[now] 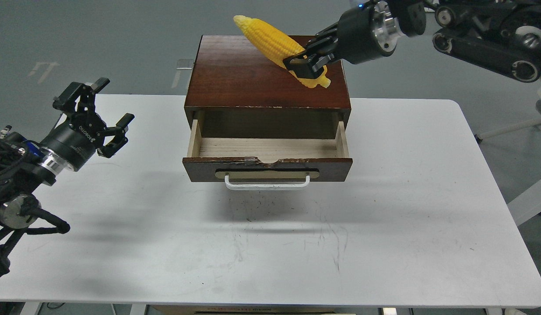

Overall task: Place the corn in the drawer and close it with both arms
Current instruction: 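Lift the corn with the right gripper over the open drawer, then lower the corn into the drawer and open the right gripper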

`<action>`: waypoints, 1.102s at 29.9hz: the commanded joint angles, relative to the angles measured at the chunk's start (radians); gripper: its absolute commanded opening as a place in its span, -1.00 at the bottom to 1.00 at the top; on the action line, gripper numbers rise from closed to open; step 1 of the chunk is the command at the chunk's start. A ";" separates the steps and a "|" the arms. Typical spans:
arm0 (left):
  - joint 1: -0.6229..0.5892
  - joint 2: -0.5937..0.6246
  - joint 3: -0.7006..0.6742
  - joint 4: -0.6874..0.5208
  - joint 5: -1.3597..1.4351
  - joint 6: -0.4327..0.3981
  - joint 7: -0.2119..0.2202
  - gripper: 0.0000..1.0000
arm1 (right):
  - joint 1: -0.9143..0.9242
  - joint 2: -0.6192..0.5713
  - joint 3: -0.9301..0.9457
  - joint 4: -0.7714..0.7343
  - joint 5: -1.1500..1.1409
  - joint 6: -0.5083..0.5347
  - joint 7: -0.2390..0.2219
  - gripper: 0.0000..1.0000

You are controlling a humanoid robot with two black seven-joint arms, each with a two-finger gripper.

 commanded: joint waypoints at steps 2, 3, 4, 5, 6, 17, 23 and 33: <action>0.005 0.022 0.002 -0.011 -0.001 0.000 0.000 1.00 | 0.019 0.046 -0.012 0.037 -0.203 -0.009 0.000 -0.66; 0.005 0.022 0.002 -0.011 -0.001 0.000 0.000 1.00 | 0.019 0.049 -0.014 0.043 -0.211 -0.012 0.000 -0.67; 0.005 0.022 0.002 -0.011 -0.001 0.000 0.000 1.00 | 0.019 0.052 -0.017 0.049 -0.215 -0.015 0.000 -0.66; 0.006 0.023 0.002 -0.011 -0.001 0.000 0.000 1.00 | 0.019 0.060 -0.038 0.055 -0.224 -0.024 0.000 -0.67; 0.006 0.023 0.002 -0.011 -0.001 0.000 0.000 1.00 | 0.019 0.073 -0.063 0.055 -0.237 -0.045 0.000 -0.67; 0.012 0.026 0.002 -0.027 -0.001 0.000 0.000 1.00 | -0.025 0.144 -0.183 0.044 -0.290 -0.168 0.000 -0.63; 0.014 0.026 0.002 -0.027 -0.001 0.000 0.000 1.00 | -0.070 0.166 -0.186 0.018 -0.290 -0.168 0.000 -0.37; 0.016 0.026 0.002 -0.027 -0.001 0.000 0.000 1.00 | -0.081 0.179 -0.183 -0.005 -0.286 -0.167 0.000 0.24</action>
